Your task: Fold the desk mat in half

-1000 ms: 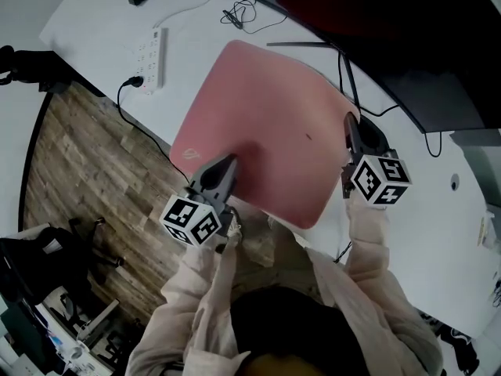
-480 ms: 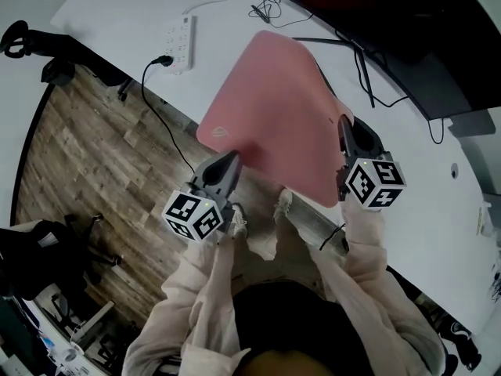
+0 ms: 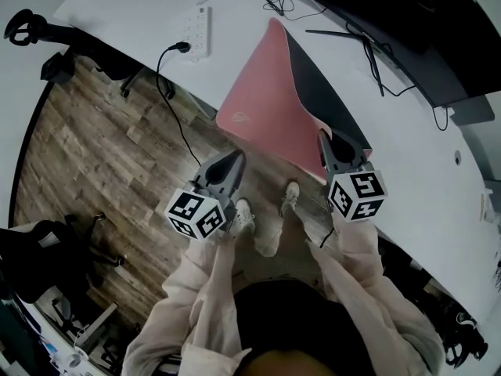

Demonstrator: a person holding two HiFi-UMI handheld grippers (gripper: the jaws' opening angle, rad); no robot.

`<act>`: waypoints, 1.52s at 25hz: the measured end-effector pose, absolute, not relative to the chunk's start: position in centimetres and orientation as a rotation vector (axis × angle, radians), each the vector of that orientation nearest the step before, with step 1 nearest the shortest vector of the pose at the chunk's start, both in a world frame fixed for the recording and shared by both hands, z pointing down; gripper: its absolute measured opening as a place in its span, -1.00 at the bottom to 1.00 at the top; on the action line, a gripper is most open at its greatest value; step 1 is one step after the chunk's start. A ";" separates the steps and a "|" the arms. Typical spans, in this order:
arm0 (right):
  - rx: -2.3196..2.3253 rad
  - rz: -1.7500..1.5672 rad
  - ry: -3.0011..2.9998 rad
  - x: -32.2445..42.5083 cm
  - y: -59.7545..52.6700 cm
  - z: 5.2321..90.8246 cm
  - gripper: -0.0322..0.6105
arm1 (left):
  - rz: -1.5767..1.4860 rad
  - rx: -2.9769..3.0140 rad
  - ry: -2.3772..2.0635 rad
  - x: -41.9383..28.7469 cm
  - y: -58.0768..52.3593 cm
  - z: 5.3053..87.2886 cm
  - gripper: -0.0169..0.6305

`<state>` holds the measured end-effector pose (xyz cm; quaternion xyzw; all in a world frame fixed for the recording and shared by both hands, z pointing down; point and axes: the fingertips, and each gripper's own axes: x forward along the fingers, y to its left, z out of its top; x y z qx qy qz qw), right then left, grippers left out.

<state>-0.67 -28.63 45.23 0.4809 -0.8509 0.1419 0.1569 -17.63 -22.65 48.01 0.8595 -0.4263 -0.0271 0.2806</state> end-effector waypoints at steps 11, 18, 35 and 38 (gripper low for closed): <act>1.190 0.309 -2.385 -8.3 -20.3 50.6 -0.79 | -0.037 2.306 -1.079 -19.9 -19.0 50.6 -0.82; 1.025 0.375 -2.332 -10.9 -16.5 55.7 -0.67 | -0.029 2.278 -1.121 -20.0 -18.1 51.6 -0.82; 1.054 0.551 -2.406 -8.7 -17.6 54.4 -0.01 | -0.045 2.264 -1.180 -19.6 -16.5 50.6 -0.82; 1.094 0.568 -2.413 -7.7 -18.0 53.6 -0.02 | -0.045 2.279 -1.182 -19.2 -16.4 50.0 -0.82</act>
